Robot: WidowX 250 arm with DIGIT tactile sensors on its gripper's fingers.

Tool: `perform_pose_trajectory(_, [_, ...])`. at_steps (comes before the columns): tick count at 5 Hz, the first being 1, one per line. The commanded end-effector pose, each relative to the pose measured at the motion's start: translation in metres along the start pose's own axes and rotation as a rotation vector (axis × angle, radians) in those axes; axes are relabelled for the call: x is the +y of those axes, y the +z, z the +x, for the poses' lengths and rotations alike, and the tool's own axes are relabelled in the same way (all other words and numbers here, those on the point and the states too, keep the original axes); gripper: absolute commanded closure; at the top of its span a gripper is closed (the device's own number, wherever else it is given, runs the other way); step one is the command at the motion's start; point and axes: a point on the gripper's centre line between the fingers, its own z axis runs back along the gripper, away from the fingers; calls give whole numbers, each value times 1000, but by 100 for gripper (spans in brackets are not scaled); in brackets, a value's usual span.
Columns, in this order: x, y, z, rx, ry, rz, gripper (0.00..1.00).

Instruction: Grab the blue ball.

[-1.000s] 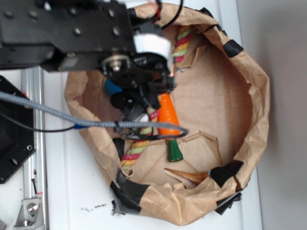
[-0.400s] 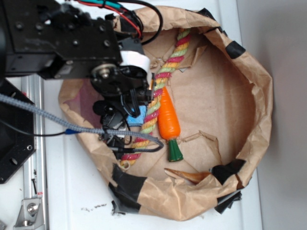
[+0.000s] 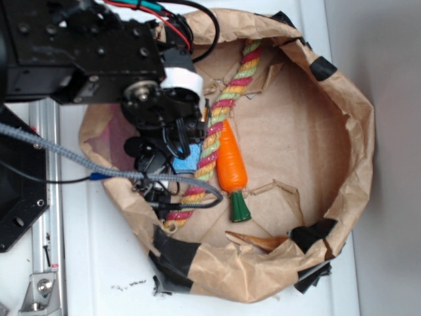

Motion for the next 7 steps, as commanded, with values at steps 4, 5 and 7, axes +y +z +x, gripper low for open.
perform_pose_trajectory(4, [59,-16,-13,-17,168,146,29])
perform_pose_trajectory(5, [56,-17,-15,-19,178,130,100])
perform_pose_trajectory(7, [45,-4,-4,-49,170,106,100])
